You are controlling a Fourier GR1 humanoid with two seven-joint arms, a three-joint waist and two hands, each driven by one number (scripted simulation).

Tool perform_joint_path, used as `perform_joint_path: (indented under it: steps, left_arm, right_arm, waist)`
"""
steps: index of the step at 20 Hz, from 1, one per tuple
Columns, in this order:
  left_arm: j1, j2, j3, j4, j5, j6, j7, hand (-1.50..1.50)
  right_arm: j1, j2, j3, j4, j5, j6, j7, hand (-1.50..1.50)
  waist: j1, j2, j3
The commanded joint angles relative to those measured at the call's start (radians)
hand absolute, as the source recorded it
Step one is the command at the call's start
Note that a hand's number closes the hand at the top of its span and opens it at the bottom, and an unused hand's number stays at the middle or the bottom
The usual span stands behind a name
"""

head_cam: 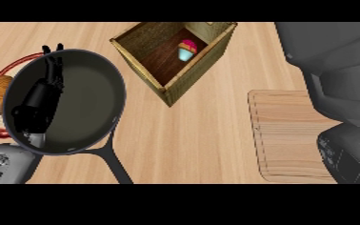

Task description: Pick the cupcake from the cutting board and place it in the basket

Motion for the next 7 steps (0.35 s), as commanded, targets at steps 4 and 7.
perform_joint_path:
  steps: [4, 7]
  left_arm:
    - [0.015, 0.015, 0.014, 0.003, 0.023, -0.036, -0.012, 0.0]
    - [0.011, 0.018, 0.013, -0.007, 0.02, -0.021, 0.02, 0.0]
  right_arm:
    - [0.127, -0.056, -0.011, -0.157, 0.063, -0.196, 0.081, -1.5]
    - [0.144, -0.122, -0.027, -0.234, 0.079, -0.165, 0.103, -1.5]
  waist:
    - [-0.037, -0.013, 0.002]
    - [-0.039, -0.015, 0.002]
